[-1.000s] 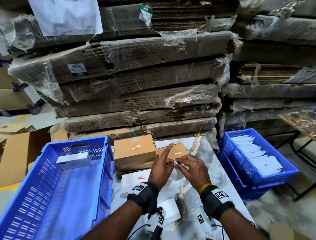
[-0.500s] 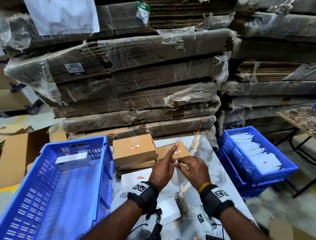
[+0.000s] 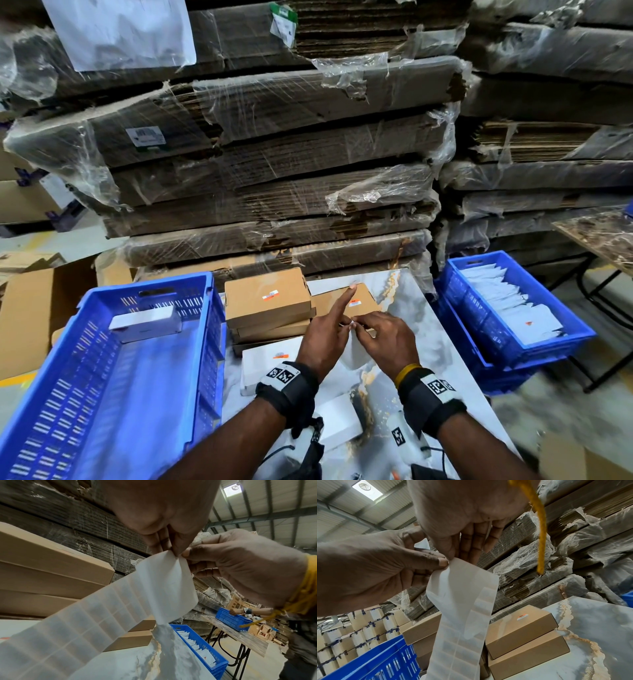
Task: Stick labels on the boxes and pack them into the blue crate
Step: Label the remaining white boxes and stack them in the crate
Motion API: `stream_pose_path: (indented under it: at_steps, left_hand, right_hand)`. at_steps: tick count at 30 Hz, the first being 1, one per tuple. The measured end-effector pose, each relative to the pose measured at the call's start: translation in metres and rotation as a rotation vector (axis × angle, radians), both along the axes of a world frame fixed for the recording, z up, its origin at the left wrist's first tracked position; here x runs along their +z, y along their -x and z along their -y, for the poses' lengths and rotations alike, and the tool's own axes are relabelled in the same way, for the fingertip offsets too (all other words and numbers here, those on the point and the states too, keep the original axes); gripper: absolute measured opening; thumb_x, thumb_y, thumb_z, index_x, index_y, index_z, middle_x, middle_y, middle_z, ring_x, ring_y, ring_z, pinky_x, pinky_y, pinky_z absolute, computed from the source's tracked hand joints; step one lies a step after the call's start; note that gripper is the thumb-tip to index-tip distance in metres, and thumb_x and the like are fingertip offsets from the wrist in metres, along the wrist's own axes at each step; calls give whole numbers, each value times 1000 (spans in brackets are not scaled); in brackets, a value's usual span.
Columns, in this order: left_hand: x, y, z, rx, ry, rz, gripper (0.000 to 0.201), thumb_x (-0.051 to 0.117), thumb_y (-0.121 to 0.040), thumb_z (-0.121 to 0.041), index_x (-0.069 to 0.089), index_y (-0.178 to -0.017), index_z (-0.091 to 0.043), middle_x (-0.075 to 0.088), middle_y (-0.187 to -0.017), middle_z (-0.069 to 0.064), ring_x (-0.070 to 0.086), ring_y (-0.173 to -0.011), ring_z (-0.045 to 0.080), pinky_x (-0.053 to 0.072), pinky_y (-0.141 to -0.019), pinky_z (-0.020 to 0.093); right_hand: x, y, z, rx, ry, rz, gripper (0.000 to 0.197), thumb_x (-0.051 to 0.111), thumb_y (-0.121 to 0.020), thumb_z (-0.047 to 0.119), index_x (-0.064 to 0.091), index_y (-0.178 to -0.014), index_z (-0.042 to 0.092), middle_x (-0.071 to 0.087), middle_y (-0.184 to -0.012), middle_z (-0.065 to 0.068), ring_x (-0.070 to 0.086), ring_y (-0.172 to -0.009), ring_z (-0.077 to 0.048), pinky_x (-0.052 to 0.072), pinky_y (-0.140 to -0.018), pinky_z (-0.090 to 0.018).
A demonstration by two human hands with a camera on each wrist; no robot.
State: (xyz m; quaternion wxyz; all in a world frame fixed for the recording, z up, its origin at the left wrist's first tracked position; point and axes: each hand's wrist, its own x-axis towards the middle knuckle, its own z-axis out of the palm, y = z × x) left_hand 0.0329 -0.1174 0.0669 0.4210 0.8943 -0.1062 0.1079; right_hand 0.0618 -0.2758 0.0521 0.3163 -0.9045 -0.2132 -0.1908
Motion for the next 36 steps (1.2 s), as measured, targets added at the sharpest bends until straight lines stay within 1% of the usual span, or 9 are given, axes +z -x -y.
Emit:
stream_pose_path:
  at_steps: [8, 11, 13, 18, 21, 24, 27, 31, 36]
  left_hand:
    - [-2, 0, 0, 6, -27, -5, 84, 57, -93, -9, 15, -149, -55, 73, -100, -5, 67, -83, 13, 55, -76, 25]
    - [-3, 0, 2, 9, 21, -11, 83, 57, -94, -8, 15, -144, -60, 66, -94, -9, 61, -73, 7, 50, -71, 19]
    - [-4, -1, 1, 26, 83, -25, 83, 57, -93, -7, 19, -143, -61, 59, -92, -12, 56, -68, 4, 47, -69, 16]
    - [-7, 0, 2, 9, 114, -60, 80, 55, -92, -4, 23, -147, -53, 66, -94, -11, 60, -74, 5, 55, -77, 30]
    - [-10, -1, 4, 10, 136, -68, 82, 54, -90, -3, 23, -147, -53, 71, -94, -11, 64, -81, 5, 56, -79, 32]
    - [-13, -2, 5, 6, 150, -67, 83, 54, -88, -4, 22, -147, -54, 71, -89, -13, 64, -79, 6, 55, -80, 32]
    - [-12, -1, 8, 16, 167, -71, 83, 54, -88, -4, 23, -147, -54, 70, -88, -15, 63, -78, 4, 54, -80, 30]
    - [-11, -1, 11, 33, 184, -88, 82, 54, -90, -1, 25, -147, -52, 70, -90, -15, 64, -82, 2, 53, -81, 22]
    - [-10, 1, 13, 62, 204, -92, 78, 54, -90, -1, 29, -147, -49, 70, -92, -12, 64, -83, 1, 50, -79, 16]
  right_hand:
    - [-2, -2, -1, -8, -5, -58, 14, 66, -84, 25, 77, -91, 22, 74, -86, 6, 66, -76, -15, 52, -67, -27]
    - [-4, -3, -1, -21, -18, -90, 13, 66, -86, 24, 77, -93, 22, 74, -89, 6, 66, -77, -14, 52, -68, -25]
    - [-5, -4, -1, -12, -47, -118, 13, 68, -86, 23, 76, -95, 22, 74, -91, 6, 66, -78, -13, 55, -69, -28]
    - [-8, -5, 1, -13, -69, -135, 10, 72, -85, 27, 76, -94, 25, 72, -88, 9, 65, -77, -12, 56, -66, -32]
    - [-6, -2, 0, -37, -35, -114, 7, 72, -84, 27, 76, -90, 26, 72, -86, 9, 65, -76, -13, 55, -62, -30]
    - [-4, 1, -2, -84, -24, -71, 6, 77, -79, 22, 76, -84, 25, 71, -81, 9, 65, -69, -14, 52, -56, -24]
    - [-6, 1, -3, -99, -35, -94, 5, 74, -81, 20, 75, -85, 23, 70, -83, 6, 64, -69, -16, 54, -59, -28]
    - [-13, -4, -3, -86, -55, -142, 11, 66, -84, 25, 75, -88, 22, 71, -87, 4, 65, -74, -18, 56, -64, -36]
    - [-14, -6, 0, -123, -90, -202, 11, 64, -86, 26, 74, -90, 25, 71, -90, 5, 64, -76, -17, 55, -67, -36]
